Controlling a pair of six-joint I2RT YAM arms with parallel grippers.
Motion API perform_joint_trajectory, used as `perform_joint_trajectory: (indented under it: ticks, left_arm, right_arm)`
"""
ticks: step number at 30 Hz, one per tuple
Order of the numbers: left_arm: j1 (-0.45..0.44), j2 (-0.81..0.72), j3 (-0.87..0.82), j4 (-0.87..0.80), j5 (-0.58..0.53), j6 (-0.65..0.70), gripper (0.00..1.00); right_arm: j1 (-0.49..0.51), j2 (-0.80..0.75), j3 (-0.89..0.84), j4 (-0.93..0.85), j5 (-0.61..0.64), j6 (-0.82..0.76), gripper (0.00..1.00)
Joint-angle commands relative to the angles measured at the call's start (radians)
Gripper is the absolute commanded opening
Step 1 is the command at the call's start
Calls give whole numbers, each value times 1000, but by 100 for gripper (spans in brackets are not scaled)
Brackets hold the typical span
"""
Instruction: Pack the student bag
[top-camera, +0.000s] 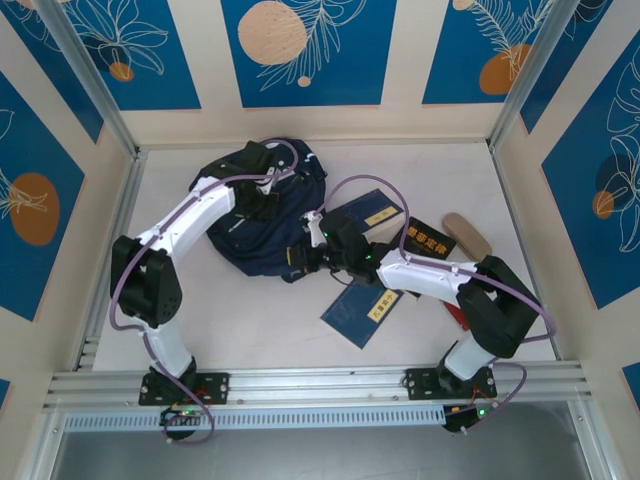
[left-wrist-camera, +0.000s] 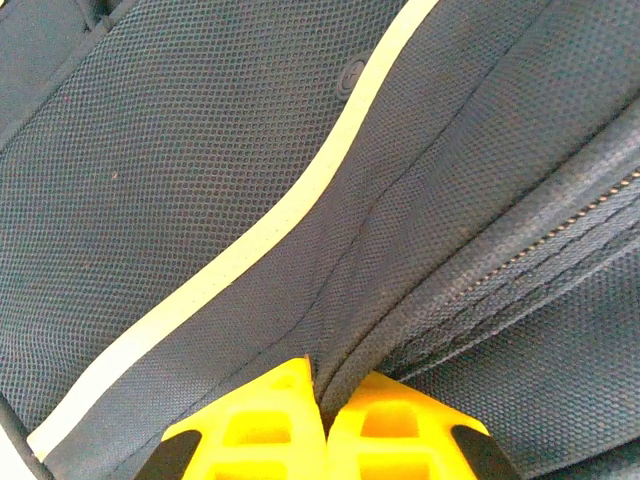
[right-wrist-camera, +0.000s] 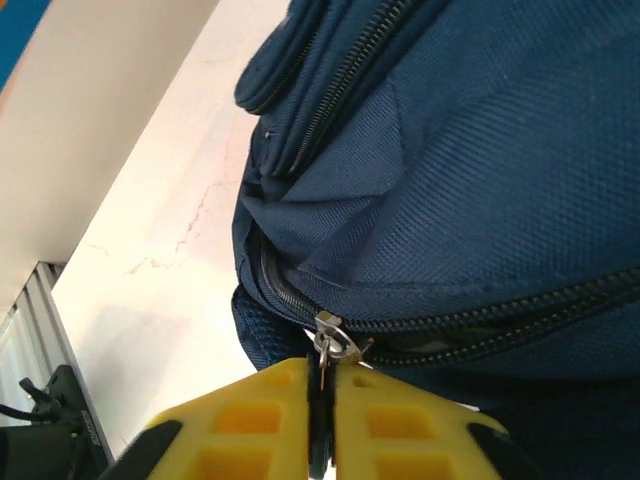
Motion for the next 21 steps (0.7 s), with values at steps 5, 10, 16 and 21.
perform_joint_trajectory:
  ticks: [5, 10, 16, 21]
  left_arm:
    - [20, -110, -48, 135, 95, 123, 0]
    - [20, -136, -89, 146, 93, 189, 0]
    - [20, -165, -109, 162, 118, 240, 0]
    - [20, -191, -149, 191, 143, 258, 0]
  right_arm:
    - [-18, -181, 42, -257, 98, 218, 56]
    - [-73, -223, 116, -419, 109, 384, 65]
    - [-189, -147, 225, -446, -43, 447, 67]
    - [-248, -17, 363, -487, -127, 446, 67]
